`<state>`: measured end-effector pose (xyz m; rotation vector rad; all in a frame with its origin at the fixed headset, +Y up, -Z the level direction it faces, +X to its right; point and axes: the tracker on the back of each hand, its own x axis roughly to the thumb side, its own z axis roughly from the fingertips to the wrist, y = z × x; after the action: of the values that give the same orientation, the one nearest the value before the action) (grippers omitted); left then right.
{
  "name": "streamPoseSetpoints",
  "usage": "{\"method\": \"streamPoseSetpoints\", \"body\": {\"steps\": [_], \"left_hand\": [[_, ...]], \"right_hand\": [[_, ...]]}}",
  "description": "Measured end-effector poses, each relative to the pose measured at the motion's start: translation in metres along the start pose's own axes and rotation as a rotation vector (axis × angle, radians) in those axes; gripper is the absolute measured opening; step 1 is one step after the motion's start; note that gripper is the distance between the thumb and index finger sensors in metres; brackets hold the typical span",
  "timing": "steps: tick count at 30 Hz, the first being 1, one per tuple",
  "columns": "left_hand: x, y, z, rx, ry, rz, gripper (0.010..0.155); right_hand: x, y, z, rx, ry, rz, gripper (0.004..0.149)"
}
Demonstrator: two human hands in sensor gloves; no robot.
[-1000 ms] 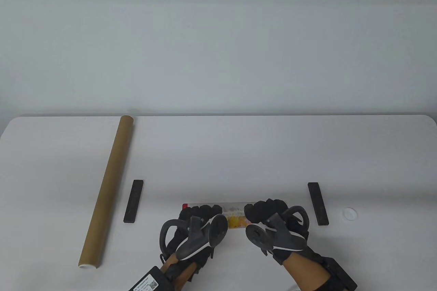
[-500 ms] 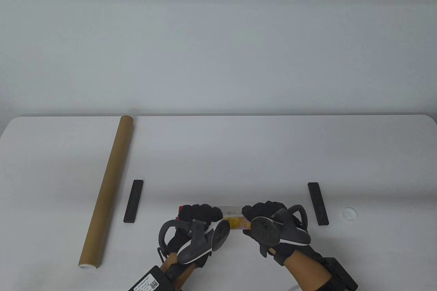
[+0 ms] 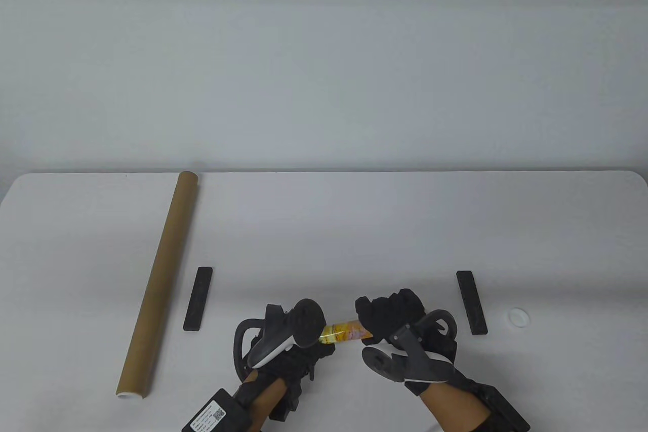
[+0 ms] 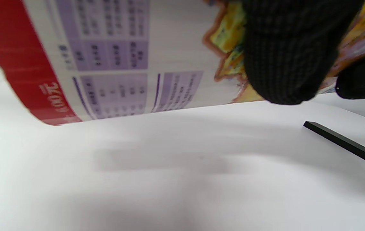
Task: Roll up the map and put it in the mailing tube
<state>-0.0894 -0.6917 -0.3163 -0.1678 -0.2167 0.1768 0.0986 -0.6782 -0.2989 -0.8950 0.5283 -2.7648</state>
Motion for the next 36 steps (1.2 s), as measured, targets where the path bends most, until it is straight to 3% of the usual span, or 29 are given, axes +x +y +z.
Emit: {"method": "streamPoseSetpoints", "body": {"steps": [3, 10, 19, 24, 28, 36], "left_hand": [[0.002, -0.001, 0.001, 0.015, -0.009, -0.018, 0.048], [0.013, 0.0, 0.009, 0.16, -0.015, -0.178, 0.061], [0.021, 0.005, 0.016, 0.297, -0.039, -0.279, 0.06], [0.021, 0.006, 0.015, 0.277, -0.04, -0.287, 0.053], [0.02, 0.006, 0.014, 0.252, -0.033, -0.275, 0.049], [0.009, 0.005, 0.007, 0.099, -0.005, -0.135, 0.05]], "right_hand": [[-0.001, 0.001, -0.001, 0.023, 0.004, 0.001, 0.061], [-0.007, 0.005, -0.003, 0.07, 0.034, -0.059, 0.058], [-0.018, 0.011, -0.005, 0.146, 0.073, -0.255, 0.057], [-0.018, 0.012, -0.005, 0.164, 0.065, -0.278, 0.058], [-0.016, 0.01, -0.004, 0.118, 0.057, -0.239, 0.061], [-0.008, 0.004, -0.001, 0.052, 0.019, -0.119, 0.067]]}}
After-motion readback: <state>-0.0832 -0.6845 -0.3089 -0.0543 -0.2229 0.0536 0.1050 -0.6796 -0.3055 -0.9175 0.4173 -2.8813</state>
